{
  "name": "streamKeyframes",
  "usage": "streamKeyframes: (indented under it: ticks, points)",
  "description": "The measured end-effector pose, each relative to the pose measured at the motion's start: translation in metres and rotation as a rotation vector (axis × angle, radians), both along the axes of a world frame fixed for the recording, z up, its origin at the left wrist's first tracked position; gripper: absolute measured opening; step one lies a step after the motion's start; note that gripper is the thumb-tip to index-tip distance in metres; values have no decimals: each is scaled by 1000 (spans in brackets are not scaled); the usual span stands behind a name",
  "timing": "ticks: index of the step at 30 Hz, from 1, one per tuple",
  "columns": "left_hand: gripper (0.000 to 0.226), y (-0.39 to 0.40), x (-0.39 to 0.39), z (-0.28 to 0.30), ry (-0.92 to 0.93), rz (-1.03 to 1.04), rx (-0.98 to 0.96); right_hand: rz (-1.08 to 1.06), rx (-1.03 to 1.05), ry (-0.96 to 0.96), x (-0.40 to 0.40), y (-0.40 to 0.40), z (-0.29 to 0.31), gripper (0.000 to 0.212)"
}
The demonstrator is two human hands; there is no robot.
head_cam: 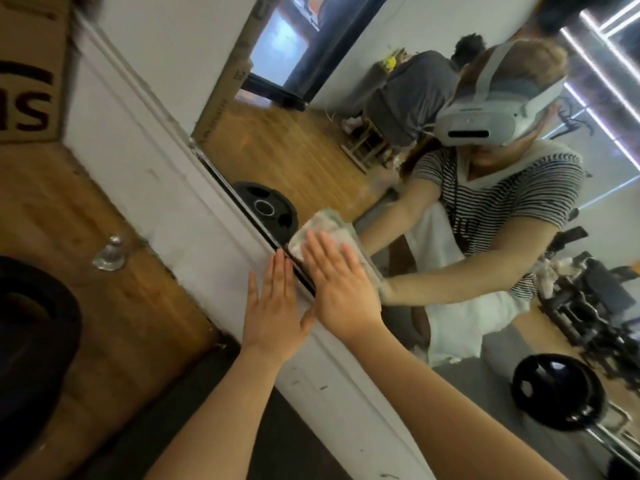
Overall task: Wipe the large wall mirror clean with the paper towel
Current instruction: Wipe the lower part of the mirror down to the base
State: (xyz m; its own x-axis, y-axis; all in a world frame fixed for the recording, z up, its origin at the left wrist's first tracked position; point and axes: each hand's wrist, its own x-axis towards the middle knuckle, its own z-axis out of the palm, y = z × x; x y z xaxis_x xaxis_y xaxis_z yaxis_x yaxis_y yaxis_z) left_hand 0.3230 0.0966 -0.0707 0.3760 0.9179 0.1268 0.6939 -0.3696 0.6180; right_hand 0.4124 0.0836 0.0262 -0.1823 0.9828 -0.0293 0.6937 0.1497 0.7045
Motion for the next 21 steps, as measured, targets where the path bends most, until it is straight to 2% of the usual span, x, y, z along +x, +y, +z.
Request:
streamKeyframes:
  ticks: [3,8,11,14,16,18,21]
  points:
    - [97,-1,-1,0,67,2,23,-40,-38,46,11,-19,-32,64]
    - [102,1,-8,12,324,-45,87,-67,-5,156,7,-23,-39,70]
    - [100,2,-10,13,349,-49,95,-10,40,221,9,-23,-44,70]
    - [95,9,-21,8,420,-95,142,14,101,307,14,-22,-55,86]
    - [92,14,-29,9,497,-142,157,53,107,351,15,-22,-59,85]
    - [92,15,-33,18,510,-175,127,67,123,397,15,-22,-60,82]
    - [96,18,-34,34,555,-215,36,25,77,485,13,-21,-62,91]
